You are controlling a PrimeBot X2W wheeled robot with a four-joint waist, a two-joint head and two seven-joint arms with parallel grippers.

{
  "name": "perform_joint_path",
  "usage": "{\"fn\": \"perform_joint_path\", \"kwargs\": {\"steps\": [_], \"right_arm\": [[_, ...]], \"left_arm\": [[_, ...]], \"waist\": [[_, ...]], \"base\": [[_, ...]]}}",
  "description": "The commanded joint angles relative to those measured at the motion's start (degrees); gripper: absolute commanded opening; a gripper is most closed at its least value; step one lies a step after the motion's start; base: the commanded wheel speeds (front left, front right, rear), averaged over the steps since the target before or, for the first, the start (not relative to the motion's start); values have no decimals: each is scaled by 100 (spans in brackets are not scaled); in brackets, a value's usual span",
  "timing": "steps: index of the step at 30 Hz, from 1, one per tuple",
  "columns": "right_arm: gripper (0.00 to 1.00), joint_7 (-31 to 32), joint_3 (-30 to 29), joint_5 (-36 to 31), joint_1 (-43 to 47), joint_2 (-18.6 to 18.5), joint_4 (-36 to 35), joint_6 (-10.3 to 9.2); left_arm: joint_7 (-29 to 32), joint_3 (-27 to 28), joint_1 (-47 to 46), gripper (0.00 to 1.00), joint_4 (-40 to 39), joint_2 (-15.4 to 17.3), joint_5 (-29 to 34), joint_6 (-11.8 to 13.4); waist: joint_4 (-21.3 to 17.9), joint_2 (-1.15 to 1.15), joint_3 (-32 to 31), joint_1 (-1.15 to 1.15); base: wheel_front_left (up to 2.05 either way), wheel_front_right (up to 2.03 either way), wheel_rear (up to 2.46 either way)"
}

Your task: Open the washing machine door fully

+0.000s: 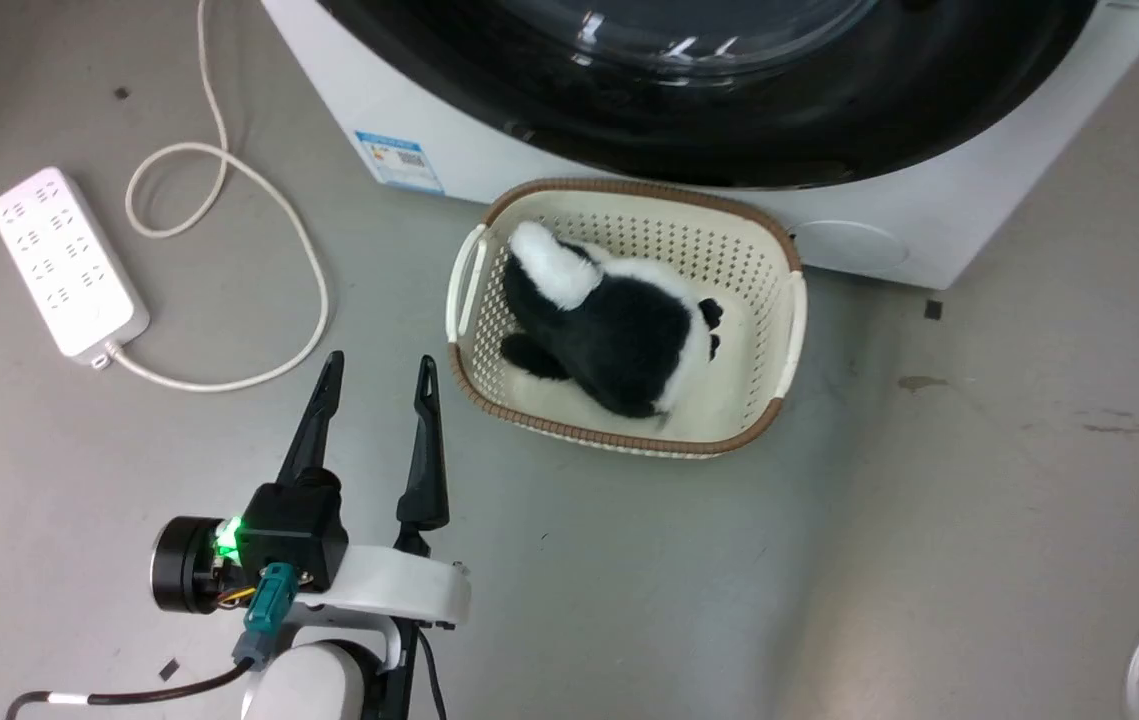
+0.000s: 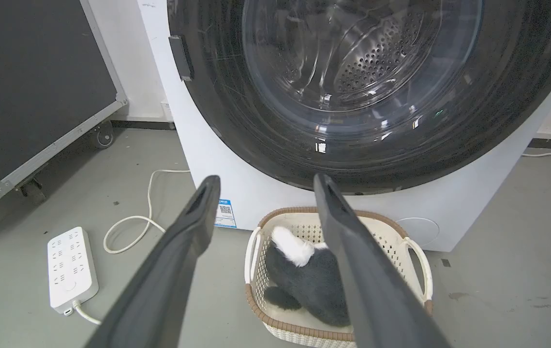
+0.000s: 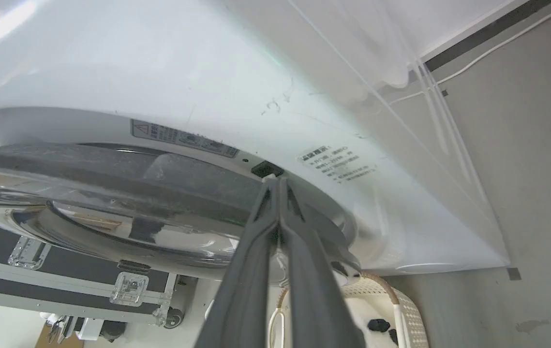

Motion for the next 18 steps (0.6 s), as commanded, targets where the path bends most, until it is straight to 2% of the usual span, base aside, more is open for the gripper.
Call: {"fn": "perform_joint_path", "kwargs": {"steps": [1, 7, 18], "right_arm": [[0, 197, -200, 34, -373, 11, 181, -1], [0, 787, -650, -70, -940, 60, 555, -2], [0, 1648, -1486, -195, -1747, 172, 782, -2]], "left_arm": [[-68, -39, -112, 100, -24, 5, -33, 50], [-140, -136, -181, 100, -51, 6, -74, 119], [-272, -350, -366, 100, -59, 6, -157, 264]], "waist": [[90, 0, 102, -1], [226, 0, 291, -1], [433, 0, 593, -1]], "base": [[0, 0, 0], [0, 0, 0], [0, 0, 0]]}}
